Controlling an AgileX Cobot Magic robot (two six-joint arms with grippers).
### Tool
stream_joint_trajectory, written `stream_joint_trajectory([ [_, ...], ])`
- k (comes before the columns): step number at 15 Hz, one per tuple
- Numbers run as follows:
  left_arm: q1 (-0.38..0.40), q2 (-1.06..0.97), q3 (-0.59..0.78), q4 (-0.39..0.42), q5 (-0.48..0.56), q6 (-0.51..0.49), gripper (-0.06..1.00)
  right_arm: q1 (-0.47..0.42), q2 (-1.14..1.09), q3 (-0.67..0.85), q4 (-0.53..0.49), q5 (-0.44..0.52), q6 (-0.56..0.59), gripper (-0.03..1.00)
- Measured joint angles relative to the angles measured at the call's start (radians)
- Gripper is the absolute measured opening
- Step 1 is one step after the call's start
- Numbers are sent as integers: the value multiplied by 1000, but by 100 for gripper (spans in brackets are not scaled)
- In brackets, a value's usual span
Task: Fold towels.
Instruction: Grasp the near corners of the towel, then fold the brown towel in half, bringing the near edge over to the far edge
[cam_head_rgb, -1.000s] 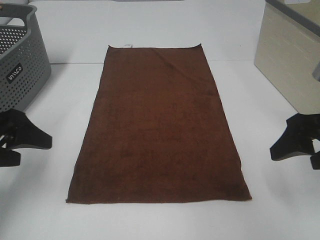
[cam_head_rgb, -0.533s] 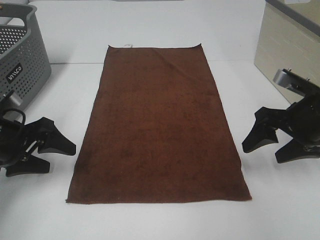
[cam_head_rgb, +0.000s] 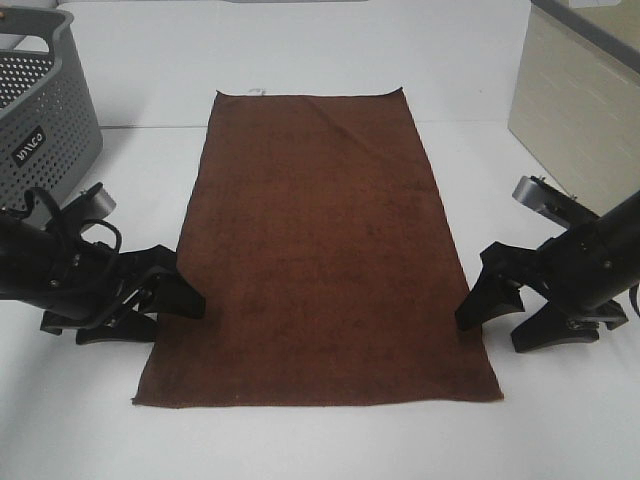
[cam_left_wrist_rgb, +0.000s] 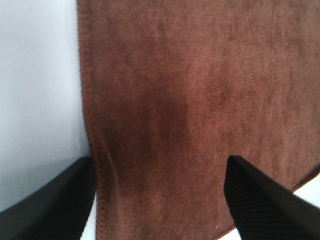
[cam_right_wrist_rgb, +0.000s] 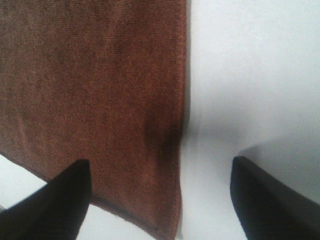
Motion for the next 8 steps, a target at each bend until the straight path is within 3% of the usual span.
stream_joint_trajectory([
  [2, -24, 26, -27, -12, -2, 0, 59, 68, 11, -3, 12, -41, -1, 65],
  [4, -39, 34, -47, -12, -16, 0, 44, 119, 12, -3, 12, -84, 9, 55],
  [6, -70, 34, -74, -12, -16, 0, 14, 122, 23, -3, 14, -113, 41, 32],
  [7, -70, 34, -74, -12, -16, 0, 14, 122, 23, -3, 14, -113, 41, 32],
  [8, -78, 34, -76, -12, -16, 0, 3, 122, 25, -3, 14, -122, 55, 17],
])
